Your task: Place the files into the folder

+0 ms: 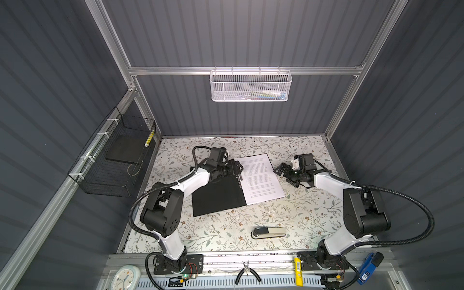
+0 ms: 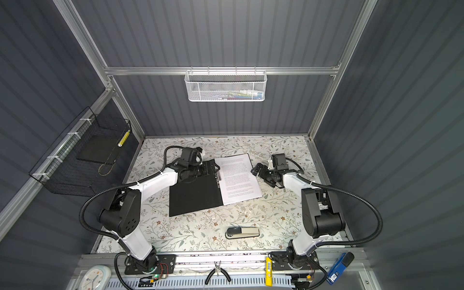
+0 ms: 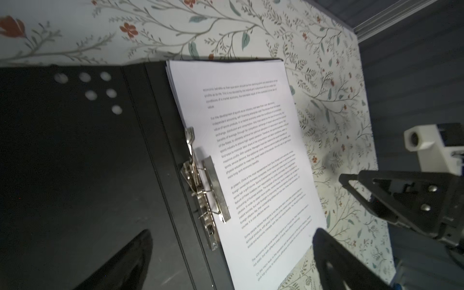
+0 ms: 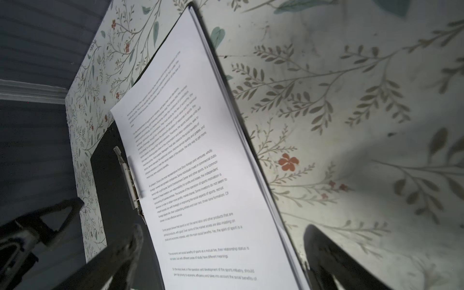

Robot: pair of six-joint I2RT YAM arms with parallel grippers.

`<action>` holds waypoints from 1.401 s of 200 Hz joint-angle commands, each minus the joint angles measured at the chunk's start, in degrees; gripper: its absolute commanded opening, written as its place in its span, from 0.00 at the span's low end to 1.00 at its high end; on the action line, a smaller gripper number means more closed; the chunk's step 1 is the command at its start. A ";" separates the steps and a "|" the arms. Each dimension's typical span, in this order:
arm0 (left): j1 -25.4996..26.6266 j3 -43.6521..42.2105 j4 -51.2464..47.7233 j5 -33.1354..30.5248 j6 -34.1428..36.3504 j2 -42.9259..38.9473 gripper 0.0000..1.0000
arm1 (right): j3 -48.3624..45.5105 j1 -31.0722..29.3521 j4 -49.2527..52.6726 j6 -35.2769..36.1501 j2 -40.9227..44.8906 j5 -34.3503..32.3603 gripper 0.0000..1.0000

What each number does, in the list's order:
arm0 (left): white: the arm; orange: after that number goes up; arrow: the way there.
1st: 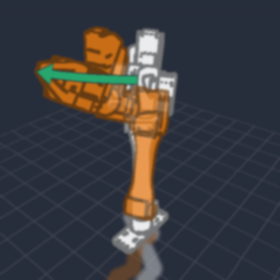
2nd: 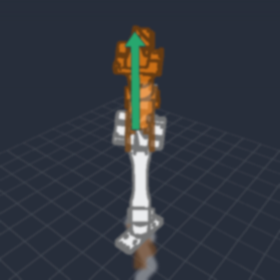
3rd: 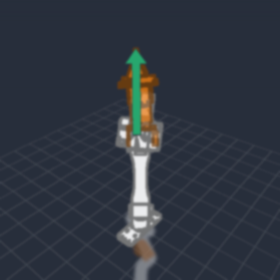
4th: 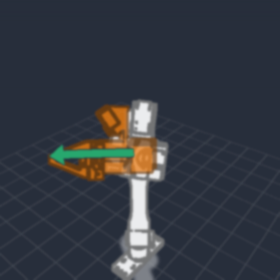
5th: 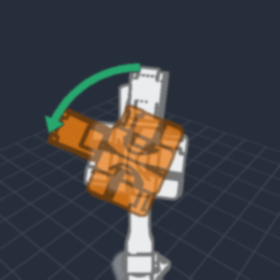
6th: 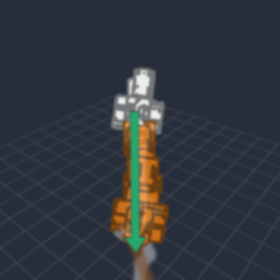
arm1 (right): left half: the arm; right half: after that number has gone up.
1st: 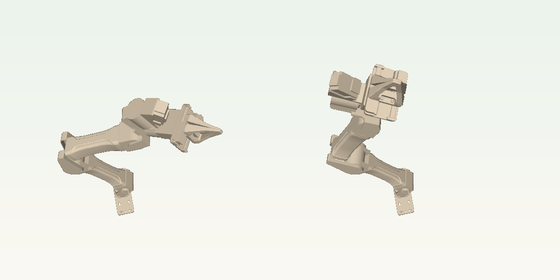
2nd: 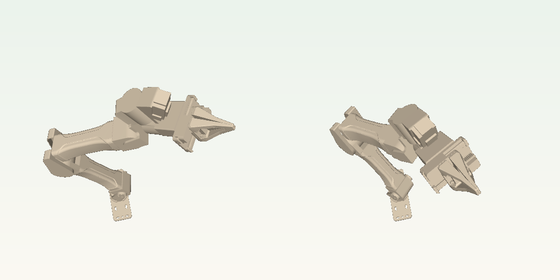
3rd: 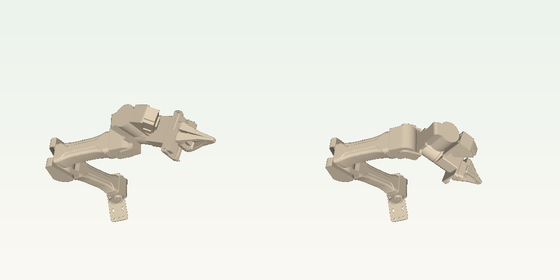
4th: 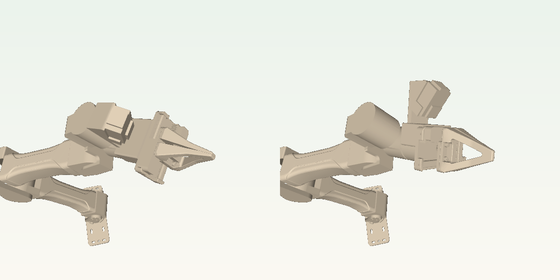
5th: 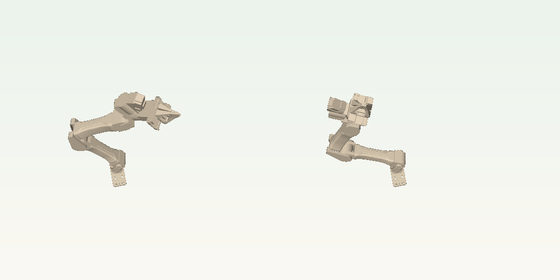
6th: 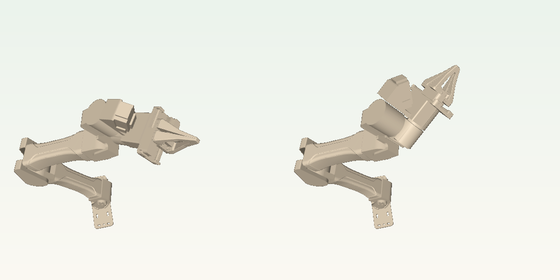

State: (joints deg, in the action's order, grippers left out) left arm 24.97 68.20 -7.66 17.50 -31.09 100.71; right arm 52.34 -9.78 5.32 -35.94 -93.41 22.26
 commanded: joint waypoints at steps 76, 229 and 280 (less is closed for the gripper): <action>-6.47 12.28 7.84 26.47 2.39 19.14 1.00 | -0.46 -4.37 -0.56 1.98 1.71 7.01 0.99; -6.43 10.57 20.14 34.75 -3.71 20.92 1.00 | -1.08 -4.98 -1.57 0.36 1.39 8.81 0.99; -5.27 6.37 27.64 36.40 -9.18 18.11 1.00 | -1.35 -5.05 -2.42 -0.90 2.22 8.43 0.99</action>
State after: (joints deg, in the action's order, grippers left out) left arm 18.72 76.73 15.14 51.44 -36.82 121.62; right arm 51.70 -14.68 3.84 -35.92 -92.92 30.37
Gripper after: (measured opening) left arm 0.998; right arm 0.990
